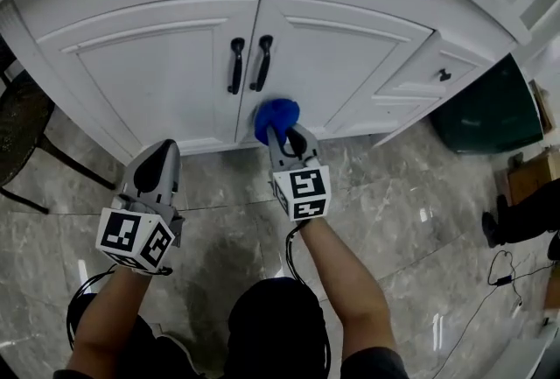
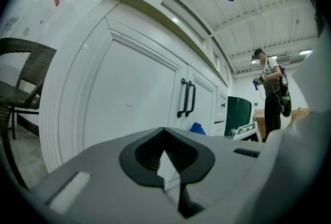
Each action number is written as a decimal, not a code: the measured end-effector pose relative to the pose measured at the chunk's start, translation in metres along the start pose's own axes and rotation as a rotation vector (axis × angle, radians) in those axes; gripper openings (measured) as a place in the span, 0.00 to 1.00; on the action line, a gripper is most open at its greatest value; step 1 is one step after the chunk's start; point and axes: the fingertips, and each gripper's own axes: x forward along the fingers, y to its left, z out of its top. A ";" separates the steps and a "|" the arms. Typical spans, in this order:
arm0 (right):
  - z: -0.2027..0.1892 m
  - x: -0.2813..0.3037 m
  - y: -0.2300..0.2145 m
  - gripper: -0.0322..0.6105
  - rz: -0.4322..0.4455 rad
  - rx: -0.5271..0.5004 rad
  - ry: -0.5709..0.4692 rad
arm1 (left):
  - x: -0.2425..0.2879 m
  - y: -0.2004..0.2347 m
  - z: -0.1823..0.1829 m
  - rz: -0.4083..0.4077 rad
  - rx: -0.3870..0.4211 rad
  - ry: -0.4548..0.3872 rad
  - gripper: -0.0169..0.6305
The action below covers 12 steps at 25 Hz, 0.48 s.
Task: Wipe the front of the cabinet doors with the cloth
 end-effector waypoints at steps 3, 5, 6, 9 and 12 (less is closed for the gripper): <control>-0.003 0.020 0.060 0.13 0.142 -0.017 -0.019 | -0.003 0.004 -0.003 -0.001 -0.016 0.003 0.03; -0.009 0.031 0.080 0.13 0.190 -0.040 -0.018 | -0.003 0.004 -0.005 0.000 -0.027 0.005 0.03; -0.015 0.034 0.081 0.13 0.192 -0.040 -0.009 | -0.003 0.003 -0.005 -0.001 -0.030 0.006 0.03; -0.031 0.038 0.059 0.13 0.159 -0.002 0.015 | 0.002 -0.001 -0.006 -0.005 -0.023 0.014 0.03; -0.044 0.029 0.022 0.13 0.116 -0.005 0.032 | 0.004 -0.006 -0.011 -0.002 -0.015 0.031 0.03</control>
